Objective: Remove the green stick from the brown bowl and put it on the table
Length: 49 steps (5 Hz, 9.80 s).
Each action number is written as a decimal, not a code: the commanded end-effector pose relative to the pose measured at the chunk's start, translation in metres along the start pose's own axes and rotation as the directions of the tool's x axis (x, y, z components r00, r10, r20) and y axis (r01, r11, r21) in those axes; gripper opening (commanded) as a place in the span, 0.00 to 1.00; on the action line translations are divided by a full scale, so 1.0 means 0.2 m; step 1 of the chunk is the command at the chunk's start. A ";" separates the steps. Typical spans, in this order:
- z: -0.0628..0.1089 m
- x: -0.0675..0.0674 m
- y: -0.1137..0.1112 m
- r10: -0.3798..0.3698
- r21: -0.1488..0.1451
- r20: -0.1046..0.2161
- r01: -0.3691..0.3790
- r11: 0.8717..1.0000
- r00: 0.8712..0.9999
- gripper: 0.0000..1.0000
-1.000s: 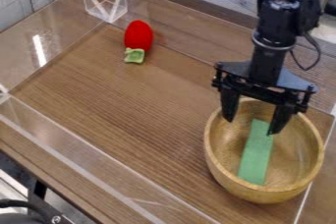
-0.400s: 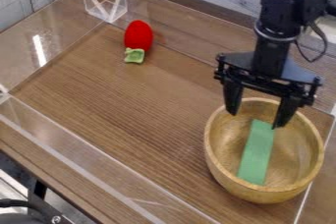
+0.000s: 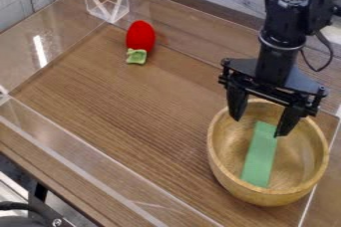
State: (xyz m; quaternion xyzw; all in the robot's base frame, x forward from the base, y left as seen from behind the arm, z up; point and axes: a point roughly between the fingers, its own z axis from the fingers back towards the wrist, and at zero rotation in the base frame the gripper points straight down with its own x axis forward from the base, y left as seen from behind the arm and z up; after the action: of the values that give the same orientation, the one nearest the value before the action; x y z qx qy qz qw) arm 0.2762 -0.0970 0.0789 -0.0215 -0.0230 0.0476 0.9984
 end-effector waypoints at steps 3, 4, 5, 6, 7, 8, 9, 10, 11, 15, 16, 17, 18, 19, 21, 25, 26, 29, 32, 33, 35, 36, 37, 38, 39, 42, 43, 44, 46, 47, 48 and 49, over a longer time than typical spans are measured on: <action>0.06 -0.02 0.04 -0.183 -0.036 0.063 0.185 0.982 0.981 0.00; 0.24 -0.01 0.07 -0.234 -0.038 0.109 0.239 0.970 0.966 0.00; 0.30 0.00 0.03 -0.236 -0.039 0.130 0.242 0.969 0.963 0.00; 0.23 -0.01 -0.02 -0.272 -0.046 0.121 0.279 0.959 0.955 1.00; 0.20 -0.05 -0.03 -0.285 -0.054 0.108 0.292 0.955 0.952 1.00; 0.23 -0.07 -0.02 -0.286 -0.053 0.107 0.292 0.955 0.952 0.00; 0.22 -0.08 -0.02 -0.284 -0.054 0.106 0.291 0.955 0.953 0.00; 0.23 -0.09 -0.03 -0.280 -0.051 0.111 0.287 0.957 0.954 0.00; 0.24 -0.07 -0.03 -0.244 -0.047 0.121 0.251 0.967 0.962 0.00; 0.24 -0.13 0.06 -0.084 -0.038 0.163 0.092 0.995 0.983 0.00; 0.21 -0.14 0.13 -0.064 -0.039 0.165 0.071 0.997 0.984 0.00; 0.22 -0.13 0.14 -0.039 -0.039 0.167 0.046 0.998 0.985 0.00; 0.21 -0.12 0.14 -0.020 -0.038 0.162 0.027 0.999 0.987 0.00; 0.23 -0.12 0.12 0.013 -0.035 0.156 -0.008 0.999 0.988 1.00; 0.19 -0.13 0.04 0.091 -0.035 0.140 -0.087 0.996 0.986 1.00; 0.03 0.04 -0.02 0.292 -0.056 0.107 -0.287 0.956 0.951 1.00; -0.06 0.04 -0.03 0.329 -0.053 0.093 -0.325 0.944 0.940 1.00; -0.19 0.04 -0.07 0.396 -0.039 0.082 -0.394 0.918 0.915 0.00; -0.14 0.01 -0.09 0.382 -0.025 0.100 -0.382 0.924 0.919 0.00; -0.12 0.01 -0.16 0.391 -0.021 0.106 -0.391 0.920 0.914 0.00; -0.03 0.00 -0.19 0.405 -0.031 0.108 -0.404 0.914 0.908 0.00; 0.01 -0.01 -0.16 0.408 -0.034 0.109 -0.407 0.913 0.907 0.00; 0.08 0.02 -0.12 0.406 -0.036 0.108 -0.405 0.914 0.907 0.00; 0.15 0.06 -0.09 0.407 -0.038 0.106 -0.405 0.913 0.907 0.00; 0.13 0.07 -0.06 0.407 -0.038 0.105 -0.405 0.913 0.907 0.00; 0.17 0.03 -0.04 0.470 -0.045 0.100 -0.468 0.882 0.877 0.00; 0.19 0.03 -0.04 0.552 -0.047 0.103 -0.551 0.833 0.827 0.00; 0.19 0.03 -0.04 0.562 -0.047 0.101 -0.560 0.827 0.821 0.00; 0.24 0.02 -0.03 0.552 -0.050 0.095 -0.549 0.834 0.829 0.00; 0.30 0.01 -0.02 0.533 -0.054 0.092 -0.530 0.846 0.841 0.00; 0.34 0.03 0.02 0.542 -0.061 0.097 -0.538 0.841 0.835 0.00; 0.36 0.04 0.05 0.552 -0.063 0.096 -0.548 0.834 0.829 0.00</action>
State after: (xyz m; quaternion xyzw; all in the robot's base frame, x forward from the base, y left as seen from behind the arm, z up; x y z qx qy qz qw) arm 0.2713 -0.0826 0.1242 -0.0113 -0.0338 0.3319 0.9427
